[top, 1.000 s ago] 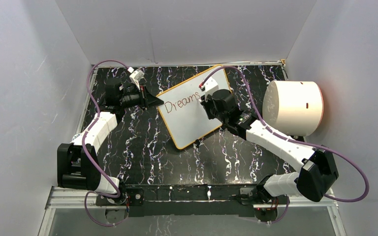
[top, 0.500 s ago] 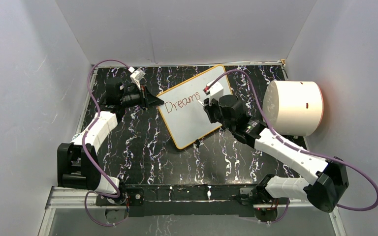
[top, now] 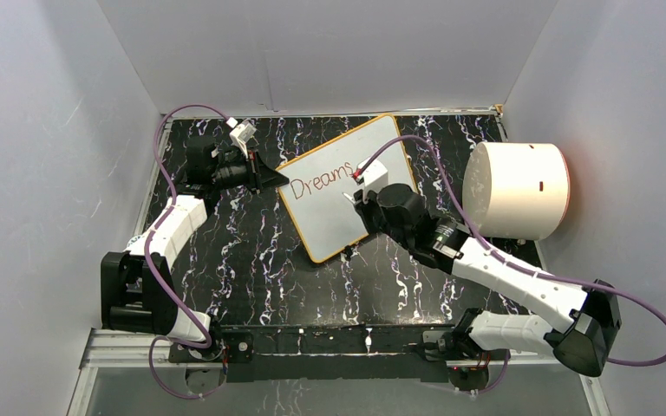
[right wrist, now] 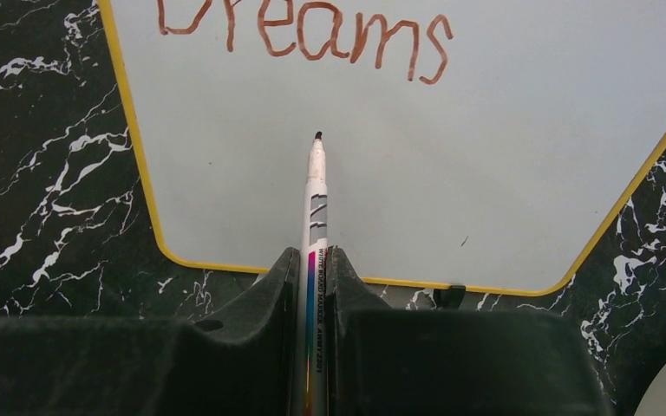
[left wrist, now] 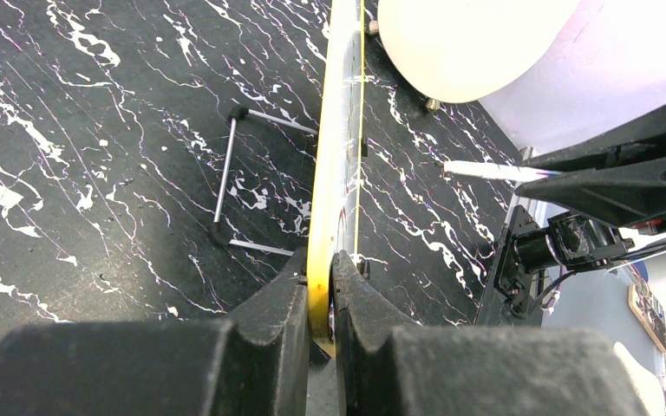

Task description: Write a sentence on the whiteboard

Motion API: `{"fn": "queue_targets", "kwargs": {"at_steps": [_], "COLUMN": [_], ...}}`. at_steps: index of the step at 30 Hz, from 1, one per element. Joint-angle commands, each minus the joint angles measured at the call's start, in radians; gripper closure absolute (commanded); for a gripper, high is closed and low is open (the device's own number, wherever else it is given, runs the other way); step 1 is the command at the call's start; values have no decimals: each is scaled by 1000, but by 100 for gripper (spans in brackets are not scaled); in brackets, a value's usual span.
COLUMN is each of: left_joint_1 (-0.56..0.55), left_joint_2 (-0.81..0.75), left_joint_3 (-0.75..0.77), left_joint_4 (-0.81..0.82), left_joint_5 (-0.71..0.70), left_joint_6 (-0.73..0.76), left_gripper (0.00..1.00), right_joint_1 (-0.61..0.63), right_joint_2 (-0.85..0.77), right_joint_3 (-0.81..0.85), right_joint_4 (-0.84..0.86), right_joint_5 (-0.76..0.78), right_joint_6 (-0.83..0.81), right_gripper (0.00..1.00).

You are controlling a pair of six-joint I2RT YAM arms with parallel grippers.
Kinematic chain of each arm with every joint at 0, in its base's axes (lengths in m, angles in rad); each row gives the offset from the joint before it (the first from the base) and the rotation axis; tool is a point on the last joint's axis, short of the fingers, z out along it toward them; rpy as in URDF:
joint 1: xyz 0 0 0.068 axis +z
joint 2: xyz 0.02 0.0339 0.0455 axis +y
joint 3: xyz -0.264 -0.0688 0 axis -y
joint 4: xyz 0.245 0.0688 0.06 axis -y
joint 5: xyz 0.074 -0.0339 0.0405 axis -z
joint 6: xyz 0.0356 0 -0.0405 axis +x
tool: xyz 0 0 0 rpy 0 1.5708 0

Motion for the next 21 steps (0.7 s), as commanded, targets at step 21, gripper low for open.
{"fn": "queue_targets", "kwargs": {"at_steps": [21], "left_joint_1": [-20], "left_joint_2": [40], "left_joint_3": [-23], "left_joint_4": [-117], "left_joint_5": [-129], "left_joint_6": [89], "left_gripper": [100], "right_joint_1": [223], "right_joint_2": [176], "right_joint_3": [98], "right_joint_4": [3], "right_joint_5": [227], "right_joint_6": [89], "right_gripper": [100]}}
